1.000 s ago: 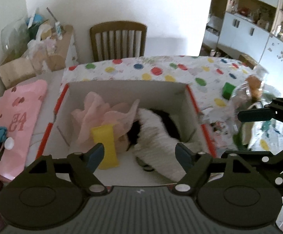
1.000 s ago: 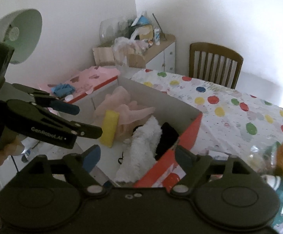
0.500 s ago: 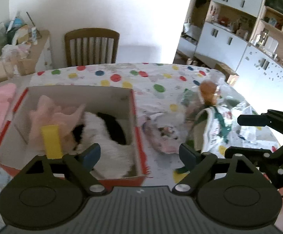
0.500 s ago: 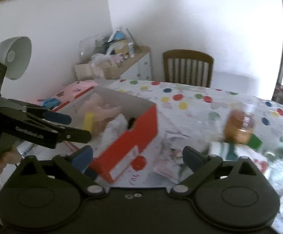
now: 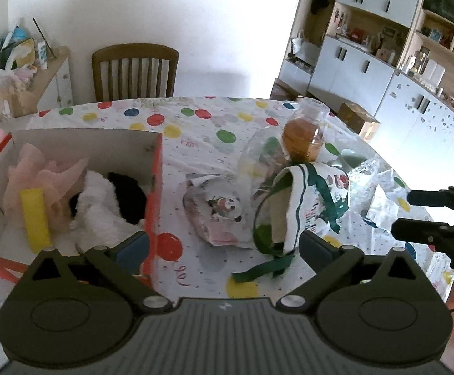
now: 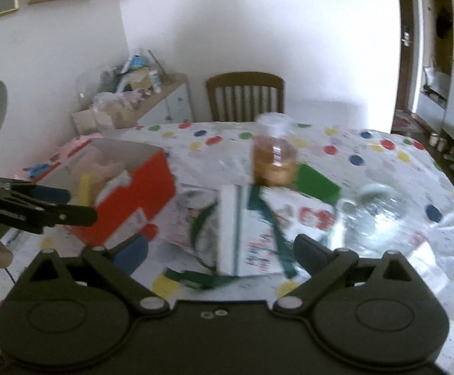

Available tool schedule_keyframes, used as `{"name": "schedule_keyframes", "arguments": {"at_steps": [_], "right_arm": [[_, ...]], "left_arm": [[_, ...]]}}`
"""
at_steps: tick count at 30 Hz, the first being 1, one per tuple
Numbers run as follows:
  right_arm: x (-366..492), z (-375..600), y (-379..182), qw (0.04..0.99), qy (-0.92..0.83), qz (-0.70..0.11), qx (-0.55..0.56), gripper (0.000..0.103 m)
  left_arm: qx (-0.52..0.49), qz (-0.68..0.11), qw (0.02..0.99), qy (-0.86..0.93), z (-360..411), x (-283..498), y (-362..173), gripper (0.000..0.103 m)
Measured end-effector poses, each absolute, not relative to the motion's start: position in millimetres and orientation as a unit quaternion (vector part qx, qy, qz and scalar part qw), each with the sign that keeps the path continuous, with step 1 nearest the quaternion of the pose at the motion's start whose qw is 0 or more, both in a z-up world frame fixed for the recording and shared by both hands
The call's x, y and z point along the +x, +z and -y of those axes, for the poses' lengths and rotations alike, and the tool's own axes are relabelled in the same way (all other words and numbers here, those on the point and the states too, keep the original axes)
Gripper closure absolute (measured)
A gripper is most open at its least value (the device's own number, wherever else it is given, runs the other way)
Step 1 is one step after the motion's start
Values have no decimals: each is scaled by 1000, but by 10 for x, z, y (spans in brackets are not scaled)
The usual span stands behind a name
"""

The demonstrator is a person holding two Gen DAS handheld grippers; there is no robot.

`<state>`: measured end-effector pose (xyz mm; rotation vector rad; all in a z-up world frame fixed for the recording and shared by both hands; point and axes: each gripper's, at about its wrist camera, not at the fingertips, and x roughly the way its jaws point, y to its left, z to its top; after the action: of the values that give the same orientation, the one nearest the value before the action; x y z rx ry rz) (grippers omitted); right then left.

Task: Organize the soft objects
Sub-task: 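Reach the left gripper to the Christmas tote bag while the right reaches the white tissue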

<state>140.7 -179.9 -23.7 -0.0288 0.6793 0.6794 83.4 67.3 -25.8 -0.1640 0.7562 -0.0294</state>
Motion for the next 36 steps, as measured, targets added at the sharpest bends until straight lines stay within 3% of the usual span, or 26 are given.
{"name": "schedule_keyframes", "arguments": {"at_steps": [19,36], "right_arm": [[1836,2845,-584,903,239,-356,-2,4],[2512,3423,-1295,890,179,-418,-28,8]], "left_arm": [[-70,-358,930,-51,78,1236,-481,1],[29,-342,938,-42,534,2057,-904,1]]}}
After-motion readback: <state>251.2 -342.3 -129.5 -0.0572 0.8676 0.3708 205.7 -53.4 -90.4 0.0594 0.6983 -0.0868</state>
